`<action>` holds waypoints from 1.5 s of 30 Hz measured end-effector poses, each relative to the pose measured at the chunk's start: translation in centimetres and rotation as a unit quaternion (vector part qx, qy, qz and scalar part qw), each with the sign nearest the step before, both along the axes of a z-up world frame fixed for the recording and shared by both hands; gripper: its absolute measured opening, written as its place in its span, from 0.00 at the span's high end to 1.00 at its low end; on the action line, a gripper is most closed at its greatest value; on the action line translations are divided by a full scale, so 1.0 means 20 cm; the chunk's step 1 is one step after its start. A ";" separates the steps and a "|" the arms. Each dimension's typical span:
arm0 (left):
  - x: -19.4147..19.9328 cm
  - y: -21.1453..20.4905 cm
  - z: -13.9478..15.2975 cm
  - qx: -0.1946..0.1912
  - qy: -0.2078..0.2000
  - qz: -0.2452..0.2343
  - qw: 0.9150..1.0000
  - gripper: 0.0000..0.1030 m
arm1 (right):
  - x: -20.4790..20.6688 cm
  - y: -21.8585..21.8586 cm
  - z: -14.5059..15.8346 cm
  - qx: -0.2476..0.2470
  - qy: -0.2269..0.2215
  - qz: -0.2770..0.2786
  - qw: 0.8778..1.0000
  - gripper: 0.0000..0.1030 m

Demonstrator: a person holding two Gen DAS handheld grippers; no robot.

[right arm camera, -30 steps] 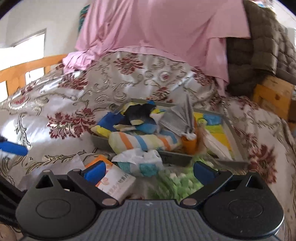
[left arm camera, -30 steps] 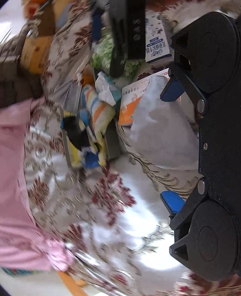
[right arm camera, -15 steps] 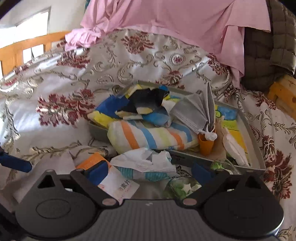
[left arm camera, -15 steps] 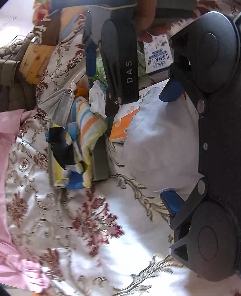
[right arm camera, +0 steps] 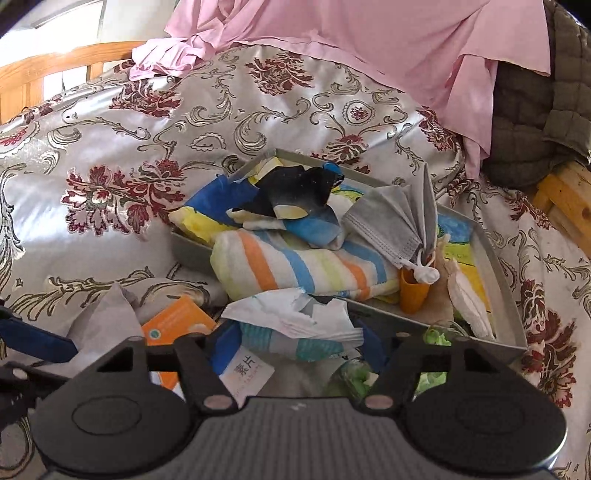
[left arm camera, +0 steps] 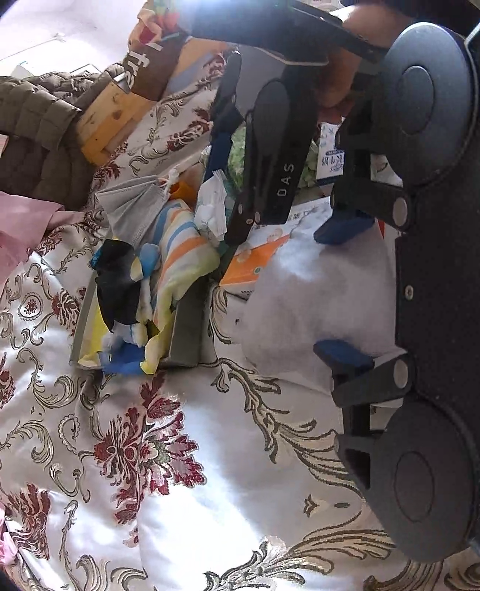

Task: Organize soft objects
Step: 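Grasp the white tissue with the left tool while the right tool grasps the clear plastic packet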

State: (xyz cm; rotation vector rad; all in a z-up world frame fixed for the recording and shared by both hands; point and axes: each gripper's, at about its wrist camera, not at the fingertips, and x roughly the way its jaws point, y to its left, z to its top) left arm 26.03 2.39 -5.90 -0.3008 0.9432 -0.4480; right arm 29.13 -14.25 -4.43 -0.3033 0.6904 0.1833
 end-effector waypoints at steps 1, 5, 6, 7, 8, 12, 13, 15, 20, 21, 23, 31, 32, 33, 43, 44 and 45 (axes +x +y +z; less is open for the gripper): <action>0.00 0.01 0.00 -0.004 0.002 0.001 1.000 0.50 | 0.00 0.00 0.00 -0.001 0.000 0.001 1.000 0.31; 0.00 0.02 0.01 -0.017 0.002 0.004 1.000 0.61 | -0.01 0.01 0.01 -0.001 -0.001 0.006 1.000 0.32; 0.00 0.02 0.01 -0.019 0.001 0.004 1.000 0.63 | -0.01 0.01 0.01 -0.001 -0.002 0.007 1.000 0.32; 0.00 0.02 0.01 -0.020 0.001 0.004 1.000 0.66 | -0.01 0.01 0.01 0.000 -0.003 0.009 1.000 0.32; 0.00 0.02 0.02 -0.021 0.000 0.003 1.000 0.68 | -0.01 0.01 0.01 0.001 -0.005 0.012 1.000 0.32; 0.00 0.02 0.04 -0.021 -0.006 0.007 1.000 0.81 | -0.04 0.02 0.02 0.007 -0.018 0.020 1.000 0.32; 0.00 0.02 0.04 -0.022 -0.008 0.011 1.000 0.85 | -0.05 0.02 0.03 0.010 -0.022 0.022 0.999 0.33; -0.01 0.02 0.05 -0.020 -0.013 0.016 1.000 0.91 | -0.06 0.02 0.04 0.012 -0.028 0.027 0.999 0.33; -0.02 0.04 0.07 -0.005 -0.028 0.035 0.999 0.98 | -0.11 0.03 0.07 0.011 -0.052 0.040 0.998 0.33; -0.02 0.04 0.08 -0.002 -0.033 0.039 0.999 0.98 | -0.12 0.04 0.07 0.012 -0.056 0.041 0.998 0.33; -0.03 0.05 0.11 0.004 -0.047 0.047 0.998 0.98 | -0.16 0.04 0.10 0.020 -0.066 0.042 0.997 0.33; -0.10 0.09 0.25 0.032 -0.103 0.087 0.990 0.98 | -0.40 0.01 0.23 0.080 -0.086 0.063 0.991 0.33; -0.10 0.10 0.26 0.033 -0.106 0.090 0.990 0.98 | -0.42 0.01 0.24 0.093 -0.085 0.066 0.990 0.33; -0.12 0.10 0.28 0.034 -0.108 0.094 0.989 0.98 | -0.44 0.00 0.25 0.104 -0.083 0.067 0.989 0.33; -0.18 0.11 0.30 0.047 -0.100 0.102 0.989 0.98 | -0.51 -0.11 0.22 0.174 -0.047 0.067 0.981 0.32; -0.17 0.10 0.29 0.050 -0.096 0.099 0.989 0.98 | -0.51 -0.12 0.21 0.176 -0.045 0.069 0.981 0.32; -0.16 0.09 0.27 0.054 -0.091 0.097 0.990 0.98 | -0.52 -0.12 0.20 0.175 -0.043 0.070 0.981 0.32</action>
